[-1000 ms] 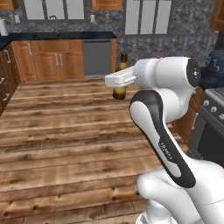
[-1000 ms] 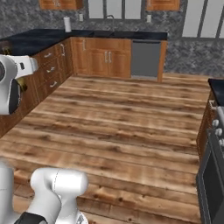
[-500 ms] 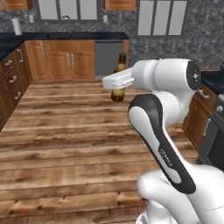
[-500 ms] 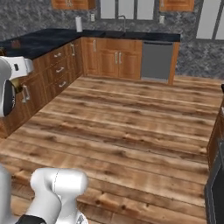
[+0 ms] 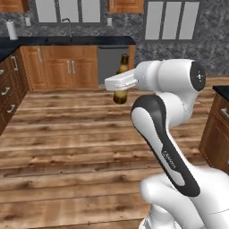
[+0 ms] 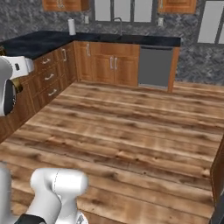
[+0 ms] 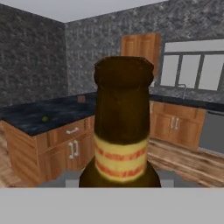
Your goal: Open the cabinet directly in front. Then move the beer and the mug to the dining counter with the jar on it.
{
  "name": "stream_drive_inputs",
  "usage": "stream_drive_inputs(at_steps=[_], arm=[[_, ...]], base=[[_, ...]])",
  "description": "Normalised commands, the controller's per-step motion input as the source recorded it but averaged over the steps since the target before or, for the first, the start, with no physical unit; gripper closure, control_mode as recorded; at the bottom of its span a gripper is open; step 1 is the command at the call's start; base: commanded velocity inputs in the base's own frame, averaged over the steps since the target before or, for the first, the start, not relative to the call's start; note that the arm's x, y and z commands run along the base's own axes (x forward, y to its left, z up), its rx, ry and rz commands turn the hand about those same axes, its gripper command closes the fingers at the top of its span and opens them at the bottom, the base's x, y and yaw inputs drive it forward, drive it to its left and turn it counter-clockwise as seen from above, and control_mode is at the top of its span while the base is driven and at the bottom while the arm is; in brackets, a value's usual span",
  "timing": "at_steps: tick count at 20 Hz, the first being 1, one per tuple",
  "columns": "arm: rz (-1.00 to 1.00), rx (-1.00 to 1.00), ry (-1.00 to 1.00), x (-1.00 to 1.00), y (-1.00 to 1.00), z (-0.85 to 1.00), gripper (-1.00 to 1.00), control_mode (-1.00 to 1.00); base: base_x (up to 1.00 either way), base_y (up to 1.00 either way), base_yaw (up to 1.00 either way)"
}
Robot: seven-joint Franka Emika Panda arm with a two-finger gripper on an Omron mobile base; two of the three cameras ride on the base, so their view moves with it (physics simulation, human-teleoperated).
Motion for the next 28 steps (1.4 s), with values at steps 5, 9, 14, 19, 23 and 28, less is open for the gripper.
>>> stream_drive_inputs(at_steps=[5,9,14,19,23,28], arm=[[0.0,0.0,0.0,0.0,0.0,0.0,1.0,1.0],[0.0,0.0,0.0,0.0,0.0,0.0,1.0,1.0],[0.0,0.0,0.0,0.0,0.0,0.0,1.0,1.0],[0.0,0.0,0.0,0.0,0.0,0.0,1.0,1.0],[0.0,0.0,0.0,0.0,0.0,0.0,1.0,1.0],[0.0,0.0,0.0,0.0,0.0,0.0,1.0,1.0]], base=[[1.0,0.0,0.06],[1.0,0.0,0.07],[1.0,0.0,0.08],[1.0,0.01,0.17],[1.0,0.0,0.33],[1.0,0.0,0.49]])
